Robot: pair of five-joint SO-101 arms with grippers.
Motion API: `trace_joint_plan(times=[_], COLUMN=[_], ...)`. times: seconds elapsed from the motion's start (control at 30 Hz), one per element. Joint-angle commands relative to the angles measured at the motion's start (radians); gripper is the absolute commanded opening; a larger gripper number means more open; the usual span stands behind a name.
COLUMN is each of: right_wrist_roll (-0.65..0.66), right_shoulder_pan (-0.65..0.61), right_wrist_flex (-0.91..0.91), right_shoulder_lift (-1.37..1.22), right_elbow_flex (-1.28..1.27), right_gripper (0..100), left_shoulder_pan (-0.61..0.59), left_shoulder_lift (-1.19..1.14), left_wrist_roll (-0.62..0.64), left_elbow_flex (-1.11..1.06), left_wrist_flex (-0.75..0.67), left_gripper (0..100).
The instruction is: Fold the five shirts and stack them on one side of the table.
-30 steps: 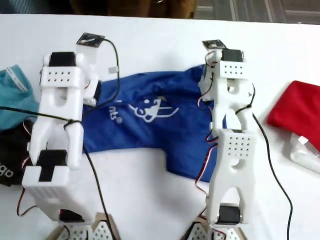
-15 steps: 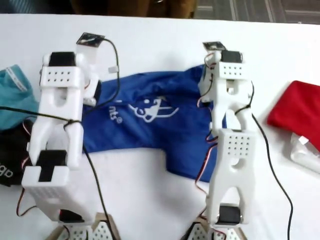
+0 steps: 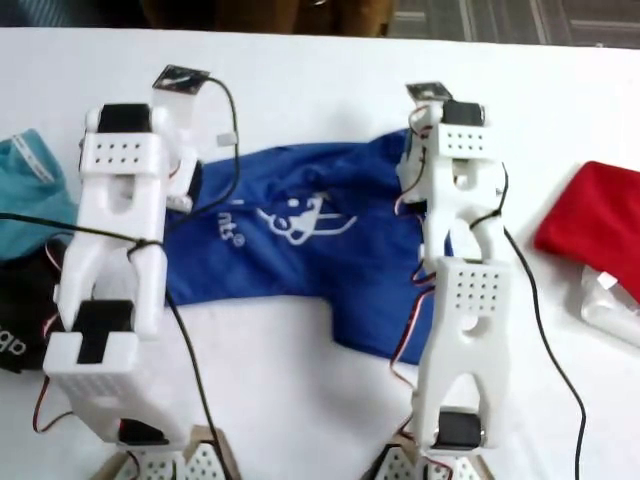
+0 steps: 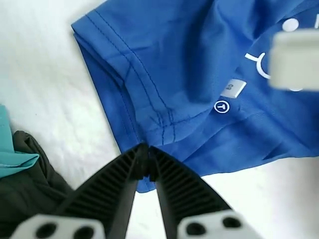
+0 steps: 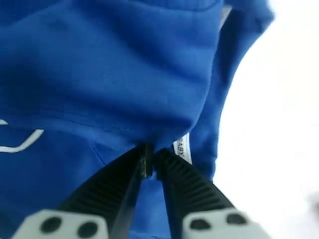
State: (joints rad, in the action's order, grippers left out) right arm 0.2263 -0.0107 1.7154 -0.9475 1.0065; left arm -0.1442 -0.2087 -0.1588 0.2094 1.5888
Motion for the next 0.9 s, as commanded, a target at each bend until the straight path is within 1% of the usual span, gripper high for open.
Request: trace_joint_plan(times=[0.0,0.13,0.27,0.4,0.6,0.7,0.87], right_wrist_roll=[-0.005,-0.002,-0.002,0.0,0.0,0.008,0.089], right_shoulder_pan=[0.01,0.025,0.031,0.028,0.033,0.024,0.035], right_wrist_flex=[0.041,0.056,0.056,0.056,0.054,0.054,0.054], right_shoulder_lift=[0.024,0.035,0.073,0.168,0.354,0.426,0.524], right_elbow_flex=[0.126,0.163,0.107,-0.025,-0.255,-0.333,-0.439], right_gripper=[1.8,1.8,1.8,1.8,1.8,1.8,1.8], left_shoulder_pan=[0.003,0.003,0.003,0.003,-0.049,-0.068,-0.107], left_shoulder_lift=[0.061,0.061,0.061,0.061,0.061,0.061,0.061], left_wrist_roll=[-0.005,-0.006,-0.017,-0.091,-0.112,-0.17,-0.273], left_elbow_flex=[0.021,0.073,0.101,0.091,0.094,0.09,0.088], left_wrist_flex=[0.0,0.046,0.104,0.16,0.184,0.193,0.196], left_gripper=[2,2,2,2,2,2,2])
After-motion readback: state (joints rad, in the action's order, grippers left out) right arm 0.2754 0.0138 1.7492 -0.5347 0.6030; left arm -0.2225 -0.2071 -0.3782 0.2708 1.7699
